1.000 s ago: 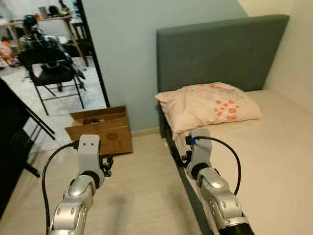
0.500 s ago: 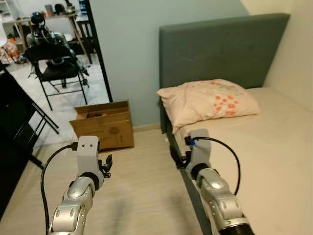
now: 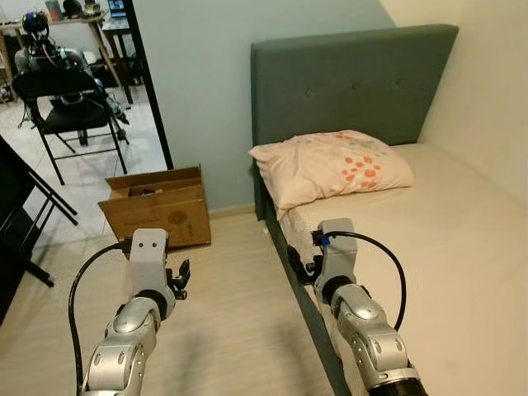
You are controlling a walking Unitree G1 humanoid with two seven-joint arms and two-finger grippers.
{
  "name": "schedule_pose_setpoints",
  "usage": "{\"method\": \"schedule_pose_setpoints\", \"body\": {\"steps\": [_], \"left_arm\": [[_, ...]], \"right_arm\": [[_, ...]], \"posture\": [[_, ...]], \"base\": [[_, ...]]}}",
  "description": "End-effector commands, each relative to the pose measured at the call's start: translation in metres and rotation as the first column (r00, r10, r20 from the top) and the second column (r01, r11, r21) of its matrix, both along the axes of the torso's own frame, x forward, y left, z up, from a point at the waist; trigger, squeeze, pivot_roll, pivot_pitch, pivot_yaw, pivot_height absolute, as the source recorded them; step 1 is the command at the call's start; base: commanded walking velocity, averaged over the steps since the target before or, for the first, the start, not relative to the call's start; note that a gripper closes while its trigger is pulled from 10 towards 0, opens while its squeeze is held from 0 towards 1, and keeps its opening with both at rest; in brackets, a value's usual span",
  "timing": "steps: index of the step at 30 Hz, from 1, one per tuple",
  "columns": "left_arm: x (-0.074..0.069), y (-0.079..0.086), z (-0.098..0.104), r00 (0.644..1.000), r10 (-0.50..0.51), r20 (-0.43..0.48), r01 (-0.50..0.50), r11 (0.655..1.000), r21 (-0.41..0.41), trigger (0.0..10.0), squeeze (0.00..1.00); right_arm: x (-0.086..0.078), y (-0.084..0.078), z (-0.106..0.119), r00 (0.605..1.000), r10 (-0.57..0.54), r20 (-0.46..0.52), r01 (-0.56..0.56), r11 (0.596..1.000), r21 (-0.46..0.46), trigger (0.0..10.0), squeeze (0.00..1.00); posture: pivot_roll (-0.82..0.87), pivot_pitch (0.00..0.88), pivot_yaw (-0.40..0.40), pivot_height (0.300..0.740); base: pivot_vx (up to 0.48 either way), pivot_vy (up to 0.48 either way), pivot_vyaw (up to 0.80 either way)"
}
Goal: Clean up the room
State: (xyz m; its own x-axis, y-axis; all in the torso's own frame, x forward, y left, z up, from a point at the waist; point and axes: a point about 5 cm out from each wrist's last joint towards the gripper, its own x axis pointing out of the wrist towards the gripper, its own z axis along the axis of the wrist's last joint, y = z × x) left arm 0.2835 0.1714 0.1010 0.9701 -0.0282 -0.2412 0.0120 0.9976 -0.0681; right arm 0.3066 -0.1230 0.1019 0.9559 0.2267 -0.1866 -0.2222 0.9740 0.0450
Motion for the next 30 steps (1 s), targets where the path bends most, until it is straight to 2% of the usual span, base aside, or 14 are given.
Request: {"method": "schedule_pose_setpoints", "body": {"steps": [1,30], "left_arm": [[0.0000,-0.0005,0.0029,1.000,-0.007,0.003,0.007,1.000,-0.003,10.0,0.00],[-0.0023,-0.0003,0.0021,1.000,-0.008,-0.009,0.007,1.000,-0.003,10.0,0.00]], "right_arm": [[-0.0017,0.0015,-0.0012,1.000,0.002,-0.012,-0.002,1.000,0.005,10.0,0.00],[-0.0033,0.0019,-0.0022,1.000,0.002,-0.020,-0.002,1.000,0.006,10.0,0.00]], "posture": [[-0.07,0.047,0.028,0.740],[-0.07,0.053,0.026,0.740]], "base": [[-0.251,0.000,0.00],[-0.270,0.000,0.00]]}}
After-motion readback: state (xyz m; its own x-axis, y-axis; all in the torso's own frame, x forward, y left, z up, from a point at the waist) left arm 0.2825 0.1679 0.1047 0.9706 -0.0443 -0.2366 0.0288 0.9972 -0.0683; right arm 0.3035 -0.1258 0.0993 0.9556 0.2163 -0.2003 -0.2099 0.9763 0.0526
